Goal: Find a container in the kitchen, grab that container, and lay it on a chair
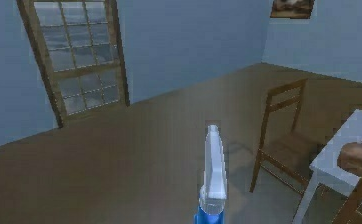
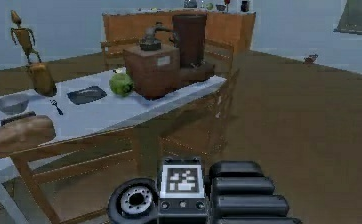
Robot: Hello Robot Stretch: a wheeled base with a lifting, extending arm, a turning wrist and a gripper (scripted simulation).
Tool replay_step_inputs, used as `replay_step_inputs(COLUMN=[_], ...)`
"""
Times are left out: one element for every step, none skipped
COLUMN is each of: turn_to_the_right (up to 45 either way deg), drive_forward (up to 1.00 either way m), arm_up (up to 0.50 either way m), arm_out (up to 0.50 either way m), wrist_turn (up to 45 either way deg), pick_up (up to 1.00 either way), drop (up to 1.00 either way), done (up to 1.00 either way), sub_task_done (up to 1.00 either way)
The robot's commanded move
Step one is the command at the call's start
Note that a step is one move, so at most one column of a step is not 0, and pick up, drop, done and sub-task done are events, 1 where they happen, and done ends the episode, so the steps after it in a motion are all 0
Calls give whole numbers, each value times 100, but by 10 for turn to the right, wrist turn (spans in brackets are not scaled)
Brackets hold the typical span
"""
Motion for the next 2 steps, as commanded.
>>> replay_step_inputs(turn_to_the_right=[0,0], drive_forward=[100,55], arm_up=[0,0], arm_out=[0,0], wrist_turn=[0,0], pick_up=[0,0], drop=[0,0], done=[0,0], sub_task_done=[0,0])
